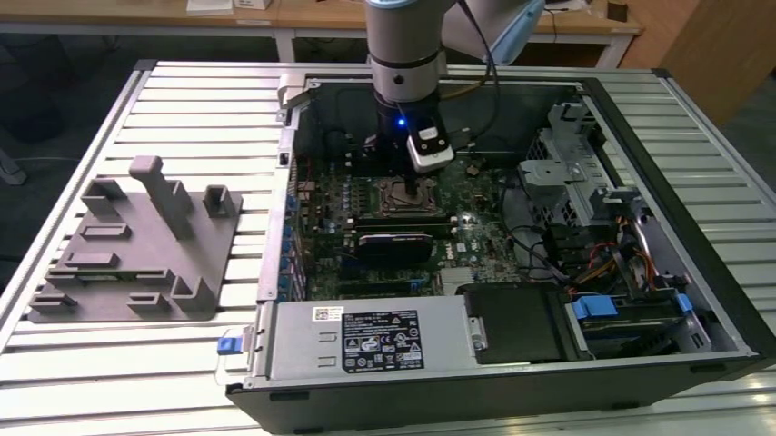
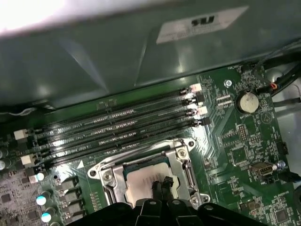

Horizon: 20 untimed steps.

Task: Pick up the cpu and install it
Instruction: 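Install the first cpu locking lever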

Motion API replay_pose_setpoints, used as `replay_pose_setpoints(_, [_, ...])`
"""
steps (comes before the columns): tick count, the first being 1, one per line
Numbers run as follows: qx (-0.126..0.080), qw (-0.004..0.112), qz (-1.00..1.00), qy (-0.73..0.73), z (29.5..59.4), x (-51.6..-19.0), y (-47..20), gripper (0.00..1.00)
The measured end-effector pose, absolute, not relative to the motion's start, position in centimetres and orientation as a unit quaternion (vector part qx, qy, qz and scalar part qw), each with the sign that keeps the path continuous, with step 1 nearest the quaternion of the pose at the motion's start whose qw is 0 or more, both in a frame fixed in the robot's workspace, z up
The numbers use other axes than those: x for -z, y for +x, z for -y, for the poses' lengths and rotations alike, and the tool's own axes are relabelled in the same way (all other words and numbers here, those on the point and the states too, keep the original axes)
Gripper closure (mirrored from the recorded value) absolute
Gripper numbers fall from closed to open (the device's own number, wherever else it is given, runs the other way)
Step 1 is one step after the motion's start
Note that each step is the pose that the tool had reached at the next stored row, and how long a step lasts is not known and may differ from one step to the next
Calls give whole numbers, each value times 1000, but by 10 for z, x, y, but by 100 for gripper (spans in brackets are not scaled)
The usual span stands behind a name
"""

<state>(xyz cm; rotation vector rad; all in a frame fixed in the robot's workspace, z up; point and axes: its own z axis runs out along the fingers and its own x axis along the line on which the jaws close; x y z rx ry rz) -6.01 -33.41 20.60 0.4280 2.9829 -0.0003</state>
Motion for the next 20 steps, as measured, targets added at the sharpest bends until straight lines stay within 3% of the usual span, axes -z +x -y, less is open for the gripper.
replay_pose_setpoints(20, [-1,64,-990,124,334,-220,-60,89])
